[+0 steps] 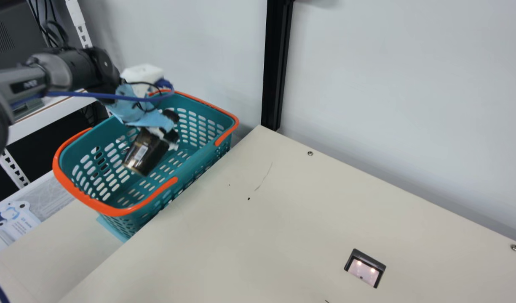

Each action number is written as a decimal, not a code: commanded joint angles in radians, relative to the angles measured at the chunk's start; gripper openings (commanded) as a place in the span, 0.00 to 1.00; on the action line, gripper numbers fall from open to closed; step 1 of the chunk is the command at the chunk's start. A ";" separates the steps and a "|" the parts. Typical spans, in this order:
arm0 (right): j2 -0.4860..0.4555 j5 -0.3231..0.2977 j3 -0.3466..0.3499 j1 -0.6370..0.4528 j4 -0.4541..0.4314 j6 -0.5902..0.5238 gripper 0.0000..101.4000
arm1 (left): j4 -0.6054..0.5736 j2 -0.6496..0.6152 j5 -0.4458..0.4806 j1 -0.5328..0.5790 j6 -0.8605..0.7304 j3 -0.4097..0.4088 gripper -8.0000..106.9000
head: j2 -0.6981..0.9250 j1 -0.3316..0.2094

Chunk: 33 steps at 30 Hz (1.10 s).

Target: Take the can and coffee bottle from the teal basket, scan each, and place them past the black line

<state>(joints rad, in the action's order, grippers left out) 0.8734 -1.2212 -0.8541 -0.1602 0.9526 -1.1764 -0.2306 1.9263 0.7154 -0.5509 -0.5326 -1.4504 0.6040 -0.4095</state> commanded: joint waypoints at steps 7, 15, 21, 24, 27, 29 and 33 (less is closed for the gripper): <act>0.000 0.000 0.000 0.000 0.000 0.000 1.00 | -0.175 -0.243 0.025 0.010 0.040 0.013 0.16 | 0.012 -0.026; 0.000 0.000 0.000 0.000 0.000 0.000 1.00 | -0.411 -0.376 0.193 0.007 0.077 0.018 0.16 | 0.012 -0.026; 0.000 0.000 0.000 0.000 0.000 0.000 1.00 | -0.592 -0.456 0.345 -0.025 0.109 0.033 0.16 | 0.012 -0.026; 0.000 0.000 0.000 0.000 0.000 0.000 1.00 | -0.679 -0.499 0.417 -0.045 0.115 0.052 0.16 | 0.012 -0.026; 0.000 0.000 0.000 0.000 0.000 0.000 1.00 | -0.749 -0.540 0.476 -0.058 0.127 0.075 0.16 | 0.012 -0.026; 0.000 0.000 0.000 0.000 0.000 0.000 1.00 | -0.785 -0.567 0.505 -0.056 0.139 0.092 0.16 | 0.012 -0.026; 0.000 0.000 0.000 0.000 0.000 0.000 1.00 | -0.833 -0.619 0.505 -0.003 0.174 0.140 0.16 | 0.012 -0.026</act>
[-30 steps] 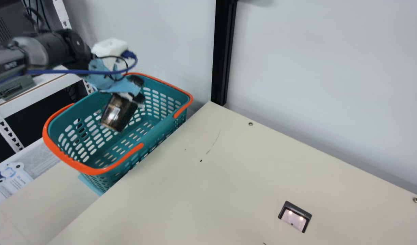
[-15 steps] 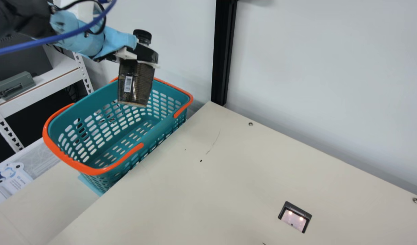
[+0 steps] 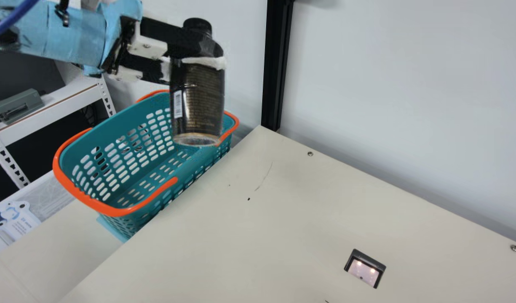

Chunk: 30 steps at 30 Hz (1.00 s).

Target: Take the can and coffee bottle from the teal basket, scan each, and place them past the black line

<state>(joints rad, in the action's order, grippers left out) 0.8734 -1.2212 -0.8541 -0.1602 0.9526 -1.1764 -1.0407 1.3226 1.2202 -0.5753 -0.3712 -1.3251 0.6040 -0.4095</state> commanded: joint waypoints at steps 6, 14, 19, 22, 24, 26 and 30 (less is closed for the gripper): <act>0.000 0.000 0.000 0.000 0.000 0.000 1.00 | -0.054 -0.084 0.000 0.109 0.074 0.048 0.16 | -0.070 -0.019; 0.000 0.000 0.000 0.000 0.000 0.000 1.00 | -0.063 -0.149 0.000 0.213 0.142 0.059 0.16 | -0.289 -0.024; 0.000 0.000 0.000 0.000 0.000 0.000 1.00 | -0.057 -0.172 -0.024 0.289 0.176 0.062 0.16 | -0.426 -0.026; 0.000 0.000 0.000 0.000 0.000 0.000 1.00 | -0.047 -0.183 -0.046 0.343 0.197 0.063 0.16 | -0.502 -0.026; 0.000 0.000 0.000 0.000 0.000 0.000 1.00 | -0.036 -0.188 -0.064 0.384 0.212 0.063 0.16 | -0.552 -0.027; 0.000 0.000 0.000 0.000 0.000 0.000 1.00 | -0.024 -0.193 -0.085 0.427 0.228 0.062 0.16 | -0.599 -0.027; 0.000 0.000 0.000 0.000 0.000 0.000 1.00 | 0.009 -0.203 -0.126 0.517 0.267 0.056 0.16 | -0.643 -0.027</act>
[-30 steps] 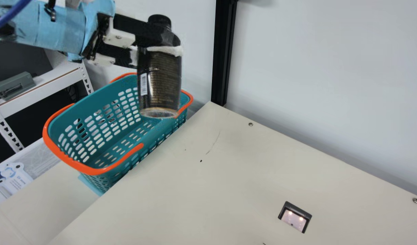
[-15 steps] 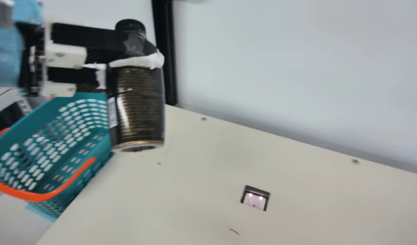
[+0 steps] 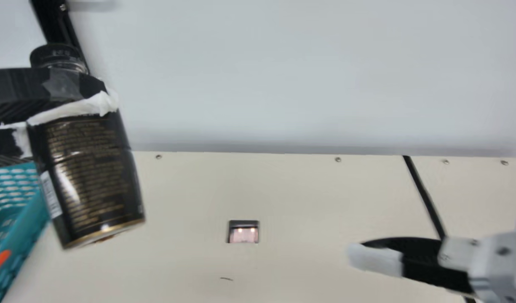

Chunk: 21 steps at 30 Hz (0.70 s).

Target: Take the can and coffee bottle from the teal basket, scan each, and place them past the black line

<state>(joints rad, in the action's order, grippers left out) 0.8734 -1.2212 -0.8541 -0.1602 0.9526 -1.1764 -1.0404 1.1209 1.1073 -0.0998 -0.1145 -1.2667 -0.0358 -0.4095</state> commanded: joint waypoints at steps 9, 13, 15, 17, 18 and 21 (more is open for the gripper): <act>0.000 0.000 0.000 0.000 0.000 0.000 1.00 | 0.102 -0.002 -0.118 0.258 0.121 -0.022 0.16 | -0.003 -0.027; 0.000 0.000 0.000 0.000 0.000 0.000 1.00 | 0.149 0.005 -0.171 0.352 0.188 -0.036 0.16 | -0.003 -0.027; 0.000 0.000 0.000 0.000 0.000 0.000 1.00 | 0.170 0.009 -0.198 0.394 0.223 -0.042 0.16 | -0.003 -0.027; 0.000 0.000 0.000 0.000 0.000 0.000 1.00 | 0.190 0.012 -0.222 0.432 0.259 -0.047 0.16 | -0.003 -0.027; 0.000 0.000 0.000 0.000 0.000 0.000 1.00 | 0.198 0.014 -0.233 0.449 0.277 -0.050 0.16 | -0.003 -0.027; 0.000 0.000 0.000 0.000 0.000 0.000 1.00 | 0.220 0.024 -0.257 0.489 0.334 -0.064 0.16 | -0.003 -0.027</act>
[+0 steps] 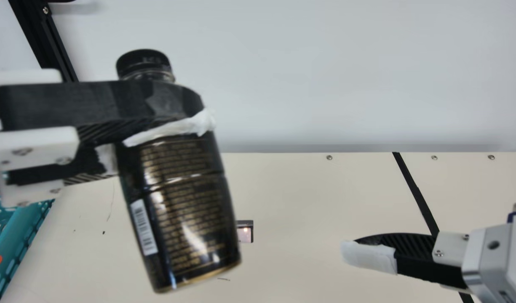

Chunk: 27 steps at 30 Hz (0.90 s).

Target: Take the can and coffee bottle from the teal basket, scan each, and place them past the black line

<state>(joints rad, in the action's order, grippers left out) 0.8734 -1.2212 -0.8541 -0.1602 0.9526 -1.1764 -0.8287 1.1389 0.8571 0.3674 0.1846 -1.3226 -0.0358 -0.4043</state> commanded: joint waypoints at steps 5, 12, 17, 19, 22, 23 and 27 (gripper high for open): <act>0.000 0.000 0.000 0.000 0.000 0.000 1.00 | 0.033 0.017 -0.026 0.066 0.139 -0.030 0.16 | -0.003 -0.032; 0.000 0.000 0.000 0.000 0.000 0.000 1.00 | 0.047 0.021 -0.034 0.089 0.179 -0.045 0.16 | -0.003 -0.032; 0.000 0.000 0.000 0.000 0.000 0.000 1.00 | 0.047 0.021 -0.034 0.089 0.179 -0.045 0.16 | -0.003 -0.032; 0.000 0.000 0.000 0.000 0.000 0.000 1.00 | 0.038 0.024 -0.028 0.082 0.175 -0.045 0.16 | -0.003 -0.032; 0.000 0.000 0.000 0.000 0.000 0.000 1.00 | 0.022 0.039 0.009 0.063 0.199 -0.062 0.16 | -0.003 -0.032; 0.000 0.000 0.000 0.000 0.000 0.000 1.00 | 0.018 0.045 0.027 0.058 0.213 -0.072 0.16 | -0.003 -0.032; 0.000 0.000 0.000 0.000 0.000 0.000 1.00 | -0.004 0.075 0.111 0.040 0.267 -0.117 0.16 | -0.003 -0.032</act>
<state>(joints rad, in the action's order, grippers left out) 0.8734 -1.2212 -0.8541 -0.1602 0.9526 -1.1764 -0.8311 1.2073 0.9329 0.4099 0.4330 -1.4276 -0.0358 -0.4043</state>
